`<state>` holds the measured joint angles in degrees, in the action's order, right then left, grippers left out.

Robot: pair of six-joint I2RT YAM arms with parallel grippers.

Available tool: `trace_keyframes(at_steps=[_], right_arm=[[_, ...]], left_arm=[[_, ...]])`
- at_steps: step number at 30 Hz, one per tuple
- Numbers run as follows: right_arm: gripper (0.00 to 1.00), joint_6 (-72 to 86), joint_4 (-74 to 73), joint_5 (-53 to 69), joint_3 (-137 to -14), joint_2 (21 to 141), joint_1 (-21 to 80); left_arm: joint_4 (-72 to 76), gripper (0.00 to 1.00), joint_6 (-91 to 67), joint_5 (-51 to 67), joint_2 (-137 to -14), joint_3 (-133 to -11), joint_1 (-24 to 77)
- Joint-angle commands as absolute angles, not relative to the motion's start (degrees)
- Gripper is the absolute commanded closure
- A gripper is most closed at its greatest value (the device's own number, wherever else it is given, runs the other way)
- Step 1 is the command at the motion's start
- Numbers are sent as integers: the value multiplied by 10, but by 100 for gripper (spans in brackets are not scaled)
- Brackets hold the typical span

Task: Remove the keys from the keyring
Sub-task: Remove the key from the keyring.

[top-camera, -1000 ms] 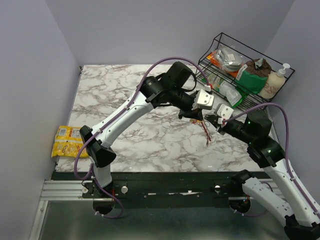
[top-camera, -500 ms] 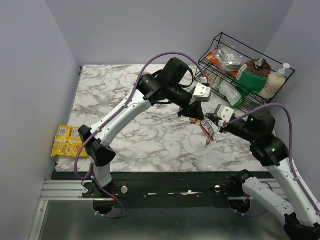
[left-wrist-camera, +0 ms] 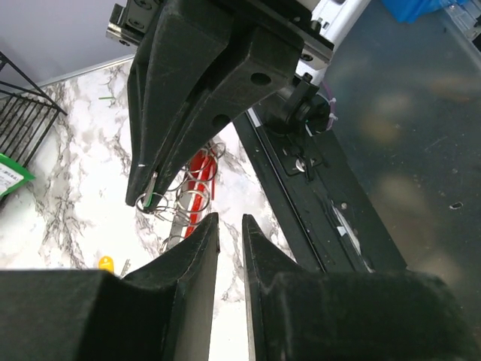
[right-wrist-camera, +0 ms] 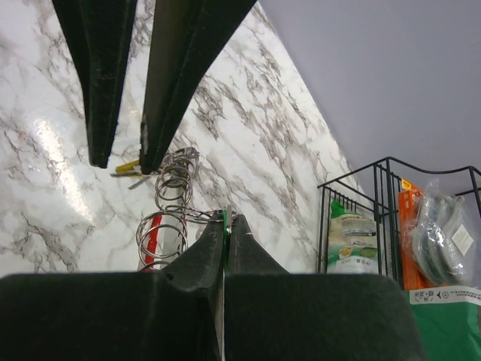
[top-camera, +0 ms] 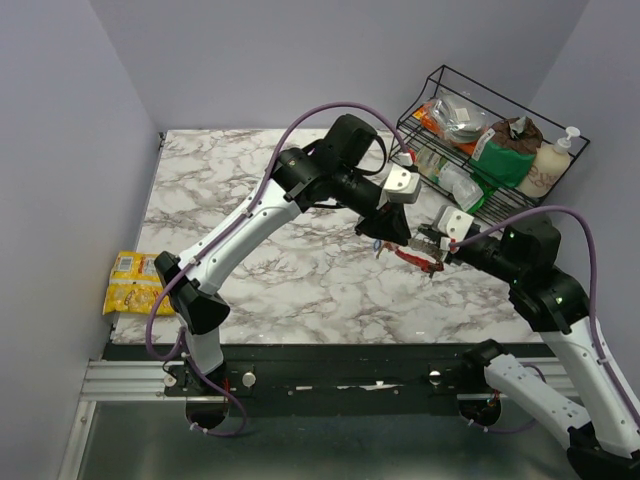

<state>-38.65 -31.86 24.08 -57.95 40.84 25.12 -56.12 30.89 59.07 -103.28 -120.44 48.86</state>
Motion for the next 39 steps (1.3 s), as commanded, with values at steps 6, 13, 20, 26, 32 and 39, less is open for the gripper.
trace_keyframes(at_steps=[6,13,20,26,32,39], right_arm=[[99,-402,-341,252,-614,414,249],[99,-399,-330,233,-615,417,249],[99,-395,-312,210,-607,411,249],[99,-391,-308,207,-606,406,249],[99,-389,-308,210,-602,404,249],[99,-393,-306,205,-595,402,249]], left_arm=[[-495,71,250,509,-1023,-1223,493],[-466,66,197,518,-1041,-1199,500],[-459,65,176,530,-1049,-1180,508],[-454,64,178,481,-1049,-1165,514],[-442,64,174,446,-1051,-1165,515],[-433,66,172,439,-1056,-1185,517]])
